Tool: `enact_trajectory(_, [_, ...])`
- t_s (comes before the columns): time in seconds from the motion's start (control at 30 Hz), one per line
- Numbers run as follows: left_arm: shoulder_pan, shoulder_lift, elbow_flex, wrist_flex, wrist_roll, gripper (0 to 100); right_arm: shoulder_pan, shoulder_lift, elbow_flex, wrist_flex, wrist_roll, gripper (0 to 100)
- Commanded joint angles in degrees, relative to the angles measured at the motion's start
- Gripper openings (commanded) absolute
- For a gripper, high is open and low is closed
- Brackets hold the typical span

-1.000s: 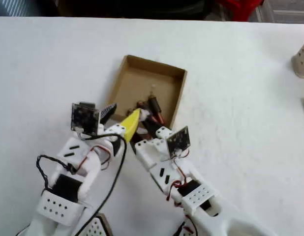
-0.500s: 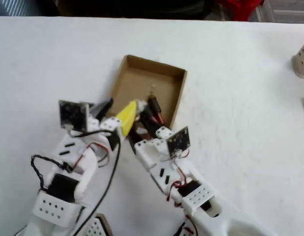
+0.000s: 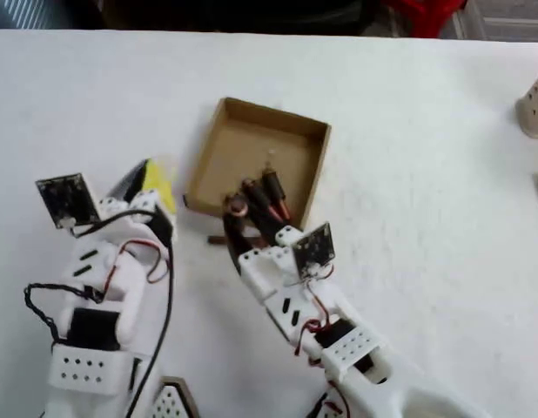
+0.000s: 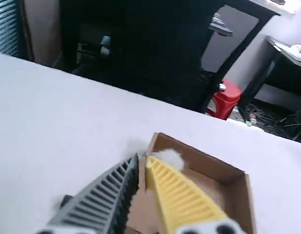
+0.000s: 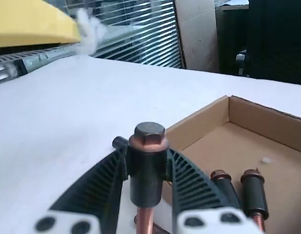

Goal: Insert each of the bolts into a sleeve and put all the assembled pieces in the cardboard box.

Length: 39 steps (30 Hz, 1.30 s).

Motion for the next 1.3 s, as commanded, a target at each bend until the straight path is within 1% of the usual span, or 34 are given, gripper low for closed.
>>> enact_trajectory(0.0, [-5.0,-0.7,1.8,1.3,0.3,4,0.8,-1.0,0.4,1.3,-0.2,1.7])
enact_trajectory(0.03, [-6.0,-0.7,2.6,2.7,-0.4,3,1.1,-1.0,0.4,1.5,-0.2,1.7])
enact_trajectory(0.1, [-6.5,-0.7,4.5,6.4,-5.1,2,2.5,-1.5,0.4,2.0,0.5,1.7])
enact_trajectory(0.17, [-5.8,-0.7,6.5,11.0,-10.2,2,4.2,-1.5,0.4,1.9,5.2,1.7])
enact_trajectory(0.27, [-5.1,-0.7,9.8,16.3,-13.0,2,6.1,-1.5,0.3,1.9,11.1,1.7])
enact_trajectory(0.37, [-5.2,-0.7,13.5,17.8,-16.9,2,8.7,-1.5,-1.8,3.5,11.2,1.7])
enact_trajectory(0.47, [-5.1,-0.9,15.9,17.7,-21.5,2,12.8,-1.6,-6.7,9.9,11.3,1.7])
enact_trajectory(0.57, [-5.1,-0.9,16.2,17.7,-22.4,2,16.2,-1.6,-13.9,21.1,11.2,1.7])
enact_trajectory(0.67, [-5.1,-0.9,16.3,17.8,-22.5,2,17.1,-1.1,-20.8,31.3,11.2,1.7])
enact_trajectory(0.73, [-5.1,-0.9,16.3,17.8,-22.5,2,17.1,-1.1,-24.2,35.9,11.2,1.7])
enact_trajectory(0.93, [-5.4,-0.9,16.3,17.8,-22.5,2,17.0,-0.9,-31.8,45.1,11.2,1.7])
enact_trajectory(1.13, [-5.5,-0.9,16.3,17.8,-22.5,2,17.0,-0.7,-38.9,50.4,11.3,1.7])
enact_trajectory(1.27, [-5.5,-0.9,16.3,17.8,-22.5,2,17.2,4.8,-45.9,55.2,11.5,1.7])
